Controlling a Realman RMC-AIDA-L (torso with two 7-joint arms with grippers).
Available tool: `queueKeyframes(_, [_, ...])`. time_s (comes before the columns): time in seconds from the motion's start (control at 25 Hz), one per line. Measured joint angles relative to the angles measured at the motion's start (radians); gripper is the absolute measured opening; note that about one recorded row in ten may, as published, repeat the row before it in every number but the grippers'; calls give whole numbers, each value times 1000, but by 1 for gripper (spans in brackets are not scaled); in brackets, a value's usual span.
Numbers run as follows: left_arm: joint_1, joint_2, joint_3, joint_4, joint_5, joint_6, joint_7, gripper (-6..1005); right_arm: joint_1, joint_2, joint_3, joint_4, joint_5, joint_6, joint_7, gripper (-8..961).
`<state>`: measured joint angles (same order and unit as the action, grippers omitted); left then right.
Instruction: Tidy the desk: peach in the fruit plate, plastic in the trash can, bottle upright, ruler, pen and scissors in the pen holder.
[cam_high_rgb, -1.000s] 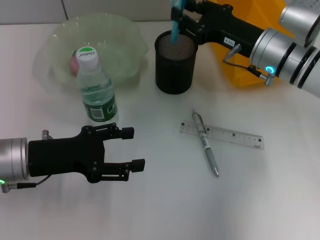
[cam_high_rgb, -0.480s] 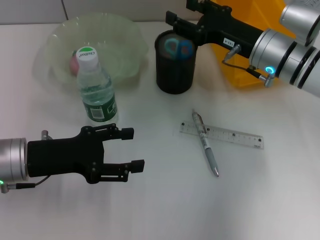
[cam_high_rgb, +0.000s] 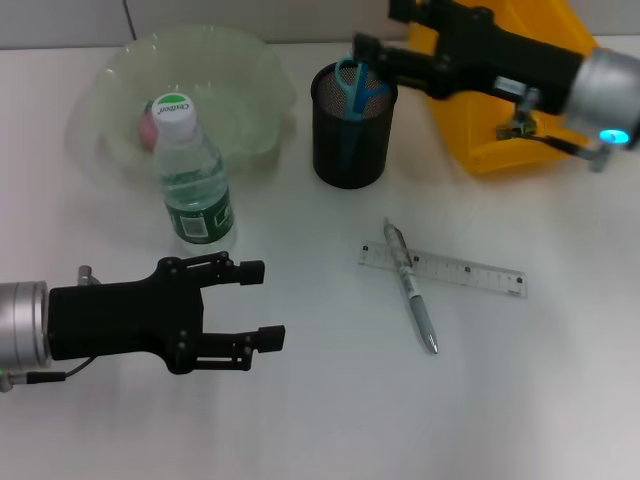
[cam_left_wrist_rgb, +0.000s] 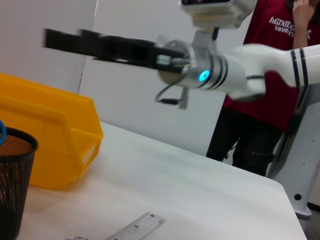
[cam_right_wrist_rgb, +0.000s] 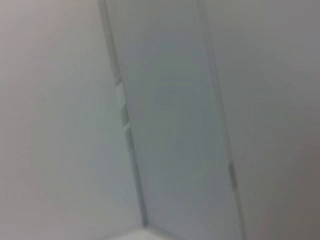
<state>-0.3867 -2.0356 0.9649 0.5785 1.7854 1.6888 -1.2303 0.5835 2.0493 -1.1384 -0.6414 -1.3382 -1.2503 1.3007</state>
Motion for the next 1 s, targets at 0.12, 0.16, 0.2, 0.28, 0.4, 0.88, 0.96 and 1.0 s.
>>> queueKeyframes(0.12, [1,0,0,1,0,1,0,846,-59,-3,13,-278,-274,-109,212,789])
queueKeyframes(0.16, [2,1,0,0,0,6,0,846,-64,-1,17,-342,-365,-158,266,789])
queueKeyframes(0.2, [3,1,0,0,0,8,0,846,-64,0,24,-407,-454,-209,326,789])
queueKeyframes(0.28, [3,1,0,-1,0,10,0,846,-34,2,30,-550,-673,-349,463,789])
queueKeyframes(0.4, [3,2,-14,-5,1,12,-1,846,-7,9,25,-615,-785,-413,527,788])
queueKeyframes(0.88, [-2,-4,-27,-7,4,22,-1,846,152,31,-155,-492,-1044,-307,680,786])
queueKeyframes(0.96, [-4,-5,-26,-7,6,21,0,846,164,31,-183,-458,-1045,-269,680,786])
queueKeyframes(1.0, [-5,-5,-26,-6,6,20,0,846,170,32,-196,-445,-1046,-249,680,786])
